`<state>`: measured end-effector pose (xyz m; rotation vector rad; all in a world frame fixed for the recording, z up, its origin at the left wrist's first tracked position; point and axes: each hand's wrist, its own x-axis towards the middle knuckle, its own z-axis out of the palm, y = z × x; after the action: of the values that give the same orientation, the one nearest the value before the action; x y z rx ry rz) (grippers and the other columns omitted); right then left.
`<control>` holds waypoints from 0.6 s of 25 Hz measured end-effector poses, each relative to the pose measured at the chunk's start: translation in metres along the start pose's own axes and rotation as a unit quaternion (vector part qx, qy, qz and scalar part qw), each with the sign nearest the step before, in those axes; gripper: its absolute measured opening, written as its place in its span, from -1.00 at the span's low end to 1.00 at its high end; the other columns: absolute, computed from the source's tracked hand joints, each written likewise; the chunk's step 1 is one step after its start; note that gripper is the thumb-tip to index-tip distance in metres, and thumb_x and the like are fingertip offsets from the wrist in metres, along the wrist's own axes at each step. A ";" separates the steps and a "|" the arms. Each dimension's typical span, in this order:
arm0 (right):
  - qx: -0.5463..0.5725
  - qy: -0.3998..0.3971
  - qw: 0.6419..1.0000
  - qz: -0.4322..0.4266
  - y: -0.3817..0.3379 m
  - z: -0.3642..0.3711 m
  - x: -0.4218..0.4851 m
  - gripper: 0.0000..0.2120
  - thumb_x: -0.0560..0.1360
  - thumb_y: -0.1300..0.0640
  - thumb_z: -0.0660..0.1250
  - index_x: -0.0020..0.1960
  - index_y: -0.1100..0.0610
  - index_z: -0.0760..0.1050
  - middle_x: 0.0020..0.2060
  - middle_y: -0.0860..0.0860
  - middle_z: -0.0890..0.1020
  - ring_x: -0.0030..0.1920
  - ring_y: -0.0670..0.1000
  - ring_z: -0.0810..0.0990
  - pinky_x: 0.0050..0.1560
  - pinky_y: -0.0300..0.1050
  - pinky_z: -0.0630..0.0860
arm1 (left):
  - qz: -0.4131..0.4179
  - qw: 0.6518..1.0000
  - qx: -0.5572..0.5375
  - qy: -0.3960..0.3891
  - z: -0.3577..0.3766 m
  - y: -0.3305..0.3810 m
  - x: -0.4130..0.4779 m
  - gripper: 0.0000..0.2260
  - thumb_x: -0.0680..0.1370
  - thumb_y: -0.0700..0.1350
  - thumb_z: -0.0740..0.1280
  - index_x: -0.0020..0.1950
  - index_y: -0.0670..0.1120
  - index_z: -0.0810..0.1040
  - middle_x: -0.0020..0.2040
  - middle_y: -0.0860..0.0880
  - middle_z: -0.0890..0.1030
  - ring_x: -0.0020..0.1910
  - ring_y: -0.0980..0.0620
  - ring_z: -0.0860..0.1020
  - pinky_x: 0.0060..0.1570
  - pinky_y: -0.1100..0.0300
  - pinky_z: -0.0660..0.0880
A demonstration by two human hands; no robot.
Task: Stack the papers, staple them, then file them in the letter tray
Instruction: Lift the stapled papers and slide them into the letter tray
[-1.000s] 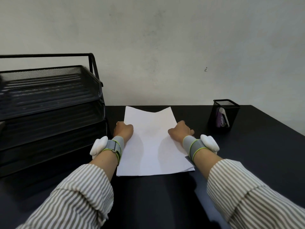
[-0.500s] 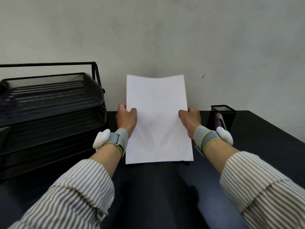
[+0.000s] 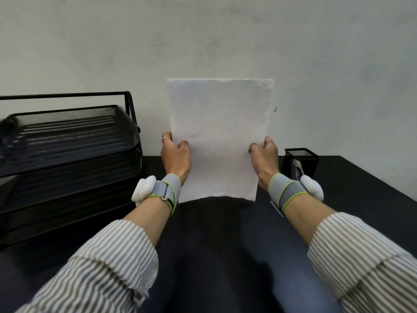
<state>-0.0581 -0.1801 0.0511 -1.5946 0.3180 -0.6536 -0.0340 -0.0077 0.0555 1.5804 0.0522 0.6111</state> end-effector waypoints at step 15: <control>-0.037 -0.060 0.997 0.011 0.013 -0.018 0.010 -0.88 0.47 0.24 0.25 -0.04 0.06 0.45 -0.13 0.02 0.60 -0.03 0.14 0.61 0.07 0.07 0.57 | -0.069 0.992 0.093 -0.039 -0.007 -0.024 -0.021 -0.86 0.52 -0.16 0.12 -0.15 -0.16 0.43 -0.20 -0.09 0.50 -0.19 -0.09 0.40 -0.14 0.13 0.33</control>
<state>-0.0580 -0.2026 0.0408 -1.6914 0.2720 -0.5314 -0.0467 -0.0070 0.0261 1.7635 0.1630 0.4460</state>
